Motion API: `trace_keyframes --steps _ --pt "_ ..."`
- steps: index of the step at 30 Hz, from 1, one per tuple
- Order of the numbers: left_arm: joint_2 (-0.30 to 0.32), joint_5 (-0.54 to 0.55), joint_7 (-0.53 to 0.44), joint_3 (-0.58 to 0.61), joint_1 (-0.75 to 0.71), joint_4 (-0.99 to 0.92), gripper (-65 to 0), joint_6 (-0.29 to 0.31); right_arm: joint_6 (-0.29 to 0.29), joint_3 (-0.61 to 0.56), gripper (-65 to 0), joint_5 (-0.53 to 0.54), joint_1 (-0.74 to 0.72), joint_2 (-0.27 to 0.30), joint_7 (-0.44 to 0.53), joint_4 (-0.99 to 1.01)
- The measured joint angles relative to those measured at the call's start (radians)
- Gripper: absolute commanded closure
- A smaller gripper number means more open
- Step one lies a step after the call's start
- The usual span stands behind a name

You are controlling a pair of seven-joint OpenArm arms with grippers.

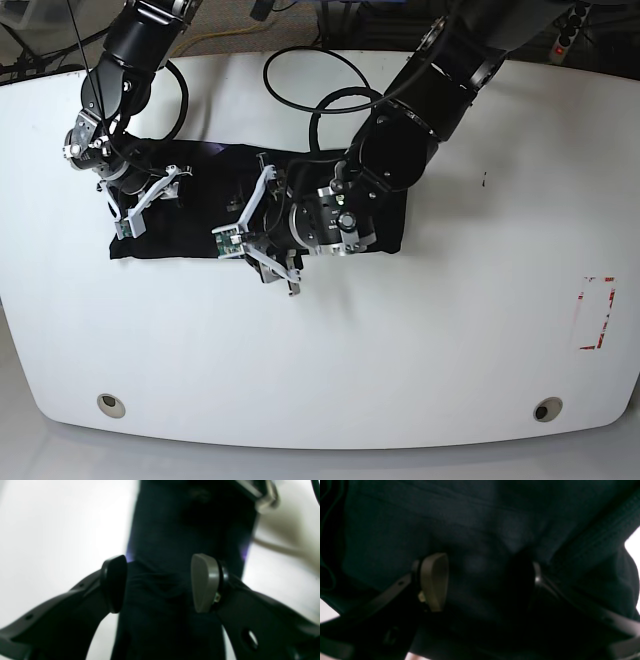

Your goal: Fold the T-shirt properly

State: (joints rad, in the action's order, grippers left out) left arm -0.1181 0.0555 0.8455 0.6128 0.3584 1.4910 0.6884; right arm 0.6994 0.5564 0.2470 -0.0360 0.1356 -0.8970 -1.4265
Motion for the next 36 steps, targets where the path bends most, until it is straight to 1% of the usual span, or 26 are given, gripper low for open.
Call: trace_keyframes --steps 4,5,6,9,11,17,20,24,27,30,34,36 --pt "0.021 0.005 0.024 -0.111 -0.003 -0.01 -37.1 0.001 0.0 0.0 -38.7 0.001 0.0 0.0 0.0 0.0" --pt "0.024 -0.006 0.028 -0.155 -0.003 -0.03 -37.1 -0.001 0.0 0.0 -38.7 0.0 0.0 0.0 -0.001 0.0" --pt "0.03 -0.015 0.029 -0.175 -0.003 -0.044 -37.1 -0.011 0.0 0.0 -38.7 0.0 -0.001 0.0 0.0 0.0" --pt "0.041 -0.019 0.035 -0.244 -0.005 -0.099 -36.8 -0.012 0.0 0.0 -38.7 0.0 -0.001 0.0 -0.001 0.0" --pt "0.056 -0.011 0.035 -0.257 -0.01 -0.111 -36.7 -0.01 0.0 0.0 -38.7 0.001 0.0 0.0 0.0 0.0" --pt "0.14 -0.003 0.044 -0.264 -0.06 -0.049 -36.7 -0.006 0.0 0.0 -38.7 0.001 0.0 -0.002 0.0 0.0" --pt "0.156 -0.013 0.015 -0.263 -0.066 -0.082 -36.7 -0.006 0.0 0.0 -38.7 0.0 0.0 -0.002 0.0 0.0" --pt "0.138 -0.011 -0.103 -0.247 -0.043 -0.223 -36.7 -0.007 0.0 0.0 -38.7 0.001 0.0 -0.002 0.0 0.001" --pt "0.112 -0.026 -0.137 -0.208 -0.002 -0.296 -36.7 -0.01 0.0 0.0 -38.7 0.0 0.0 -0.003 0.0 0.001" --pt "0.088 -0.008 -0.177 -0.193 0.042 -0.308 -36.7 -0.01 0.0 0.0 -38.7 0.002 0.0 -0.003 0.0 0.001" --pt "0.034 -0.011 -0.182 -0.202 0.096 -0.307 -36.7 -0.014 0.0 0.0 -38.7 0.004 0.0 -0.003 0.0 0.001" --pt "0.021 -0.01 -0.18 -0.2 0.105 -0.291 -36.7 -0.013 0.0 -0.001 -38.7 0.004 0.0 -0.003 0.0 0.001"
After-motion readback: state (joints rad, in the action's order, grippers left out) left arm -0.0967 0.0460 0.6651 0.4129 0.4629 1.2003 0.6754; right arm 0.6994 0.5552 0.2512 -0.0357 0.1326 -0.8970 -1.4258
